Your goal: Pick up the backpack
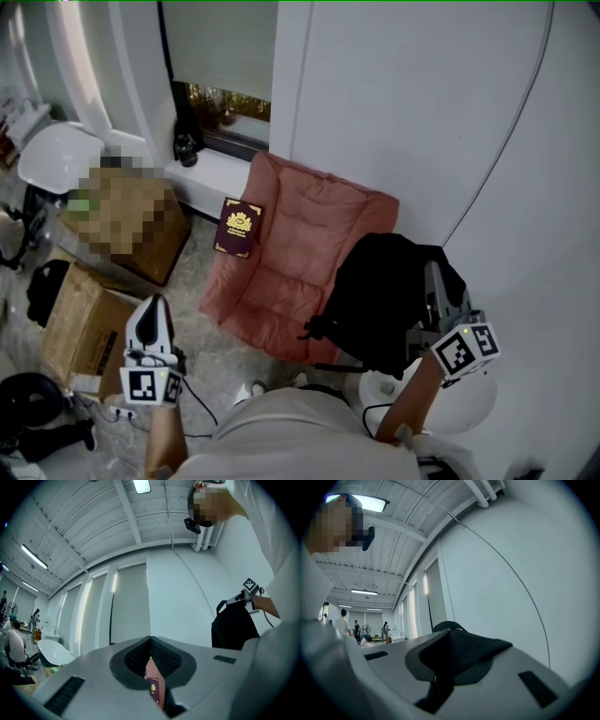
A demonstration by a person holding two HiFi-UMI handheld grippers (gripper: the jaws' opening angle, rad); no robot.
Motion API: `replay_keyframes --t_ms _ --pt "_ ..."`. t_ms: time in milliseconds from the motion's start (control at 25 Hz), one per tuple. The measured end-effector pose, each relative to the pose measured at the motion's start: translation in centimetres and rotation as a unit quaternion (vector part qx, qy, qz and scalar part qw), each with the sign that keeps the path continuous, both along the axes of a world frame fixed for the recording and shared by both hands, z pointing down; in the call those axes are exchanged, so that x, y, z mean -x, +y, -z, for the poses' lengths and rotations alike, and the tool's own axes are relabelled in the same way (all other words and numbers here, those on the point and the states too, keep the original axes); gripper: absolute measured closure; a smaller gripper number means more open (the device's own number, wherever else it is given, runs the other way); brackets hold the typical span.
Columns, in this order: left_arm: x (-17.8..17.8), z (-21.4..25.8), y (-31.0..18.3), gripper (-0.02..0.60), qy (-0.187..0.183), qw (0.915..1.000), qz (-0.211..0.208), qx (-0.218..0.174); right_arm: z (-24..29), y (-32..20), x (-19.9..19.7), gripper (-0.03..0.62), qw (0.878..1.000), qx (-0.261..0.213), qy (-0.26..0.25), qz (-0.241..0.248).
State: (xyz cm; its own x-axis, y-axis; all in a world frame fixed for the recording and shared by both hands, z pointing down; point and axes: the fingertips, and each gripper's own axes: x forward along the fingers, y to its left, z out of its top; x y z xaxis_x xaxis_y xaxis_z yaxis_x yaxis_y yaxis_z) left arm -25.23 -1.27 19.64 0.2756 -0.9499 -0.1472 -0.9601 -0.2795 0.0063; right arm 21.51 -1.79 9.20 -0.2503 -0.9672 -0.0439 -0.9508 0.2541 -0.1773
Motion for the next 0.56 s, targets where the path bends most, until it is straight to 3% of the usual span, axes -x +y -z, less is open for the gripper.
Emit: replay_keyframes --t_ms 560 --pt "-0.59 0.29 0.17 0.565 -0.001 1.0000 0.007 -0.001 0.62 -0.21 0.34 0.560 1.000 -0.002 0.003 0.019"
